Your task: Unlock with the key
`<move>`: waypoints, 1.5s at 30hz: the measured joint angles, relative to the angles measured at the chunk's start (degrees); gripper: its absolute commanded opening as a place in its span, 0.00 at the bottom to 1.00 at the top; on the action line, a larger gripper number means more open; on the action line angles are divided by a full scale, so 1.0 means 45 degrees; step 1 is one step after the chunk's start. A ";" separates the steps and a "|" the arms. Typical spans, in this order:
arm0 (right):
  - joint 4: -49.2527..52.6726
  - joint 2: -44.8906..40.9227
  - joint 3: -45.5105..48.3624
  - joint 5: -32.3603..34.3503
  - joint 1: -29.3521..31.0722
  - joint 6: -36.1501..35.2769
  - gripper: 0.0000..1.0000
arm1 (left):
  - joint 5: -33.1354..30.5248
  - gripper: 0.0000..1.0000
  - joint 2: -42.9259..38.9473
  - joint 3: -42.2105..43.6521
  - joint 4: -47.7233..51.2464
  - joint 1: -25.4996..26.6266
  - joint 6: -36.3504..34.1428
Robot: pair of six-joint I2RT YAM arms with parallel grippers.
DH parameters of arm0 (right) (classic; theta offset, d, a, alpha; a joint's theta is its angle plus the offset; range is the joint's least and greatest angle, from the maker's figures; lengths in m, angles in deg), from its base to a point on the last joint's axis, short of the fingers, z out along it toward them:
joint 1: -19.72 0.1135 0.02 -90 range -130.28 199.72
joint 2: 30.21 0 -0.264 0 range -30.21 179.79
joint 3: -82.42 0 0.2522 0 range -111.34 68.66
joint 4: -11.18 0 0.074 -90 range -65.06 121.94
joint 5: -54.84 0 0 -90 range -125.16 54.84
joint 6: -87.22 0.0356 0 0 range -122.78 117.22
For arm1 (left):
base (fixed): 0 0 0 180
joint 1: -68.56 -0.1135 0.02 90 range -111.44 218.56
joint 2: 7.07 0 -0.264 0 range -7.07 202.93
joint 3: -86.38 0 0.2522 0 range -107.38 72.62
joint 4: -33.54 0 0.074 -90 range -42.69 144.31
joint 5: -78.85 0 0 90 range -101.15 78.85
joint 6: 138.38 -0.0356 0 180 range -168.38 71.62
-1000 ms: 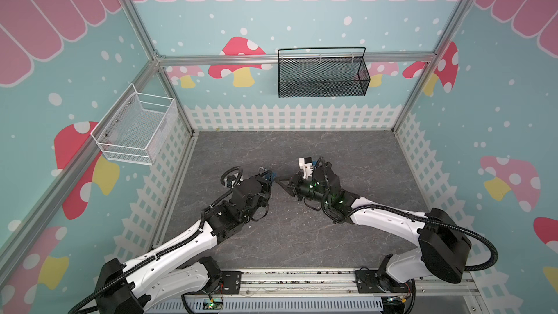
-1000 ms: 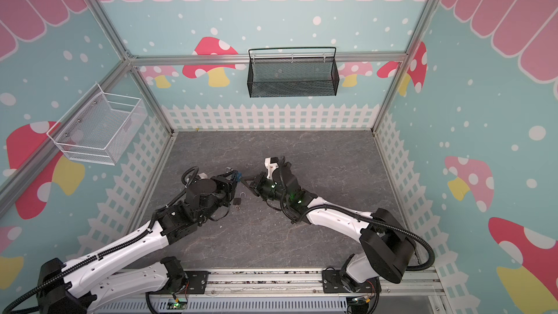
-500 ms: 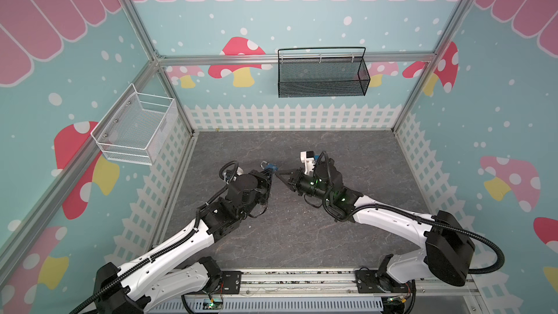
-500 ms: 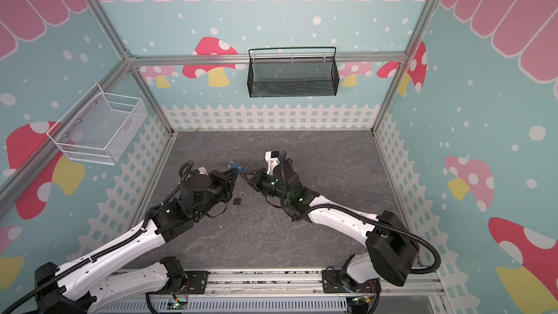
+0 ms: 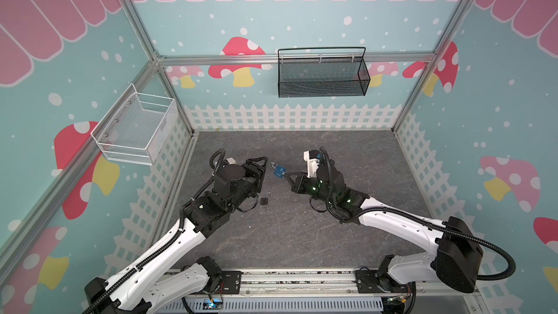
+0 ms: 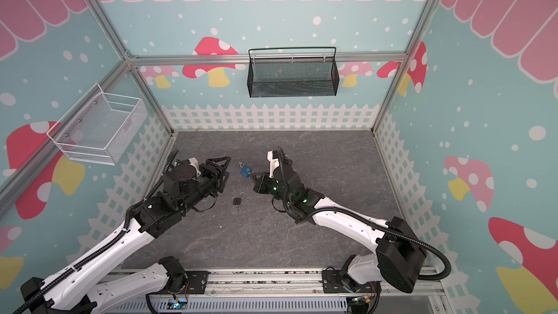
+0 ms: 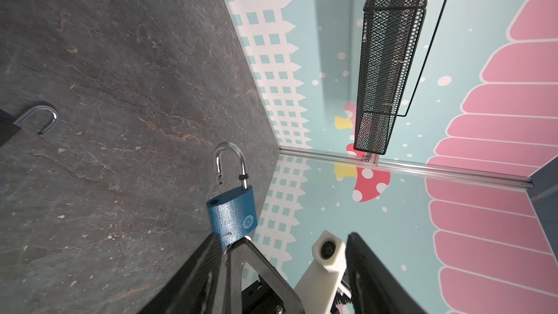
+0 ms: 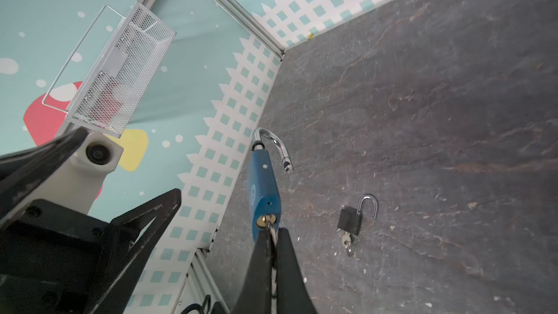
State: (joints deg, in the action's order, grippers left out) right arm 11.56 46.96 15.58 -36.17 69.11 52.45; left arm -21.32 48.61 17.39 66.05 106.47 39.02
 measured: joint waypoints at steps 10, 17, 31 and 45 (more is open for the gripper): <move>-0.0665 -0.0500 0.0330 0.0612 0.0005 -0.2657 0.00 | 0.1549 0.74 0.1904 -0.1229 0.0539 0.0015 -0.0510; -0.0777 -0.0500 0.0330 0.0699 0.0005 -0.3201 0.00 | 0.1739 0.67 0.2569 -0.1501 0.0393 0.0282 -0.0510; -0.0797 -0.0500 0.0330 0.1025 0.0063 -0.3701 0.00 | 0.1744 0.51 0.3249 -0.1715 0.0253 0.0345 -0.0427; -0.0510 -0.0495 0.0330 0.1826 0.0559 -0.4721 0.00 | 0.1749 0.43 0.3677 -0.1715 0.0165 0.0345 -0.0024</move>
State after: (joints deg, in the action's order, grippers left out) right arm 9.26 44.73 17.06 -27.95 71.62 31.20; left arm -13.46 65.15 9.68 66.79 108.02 38.91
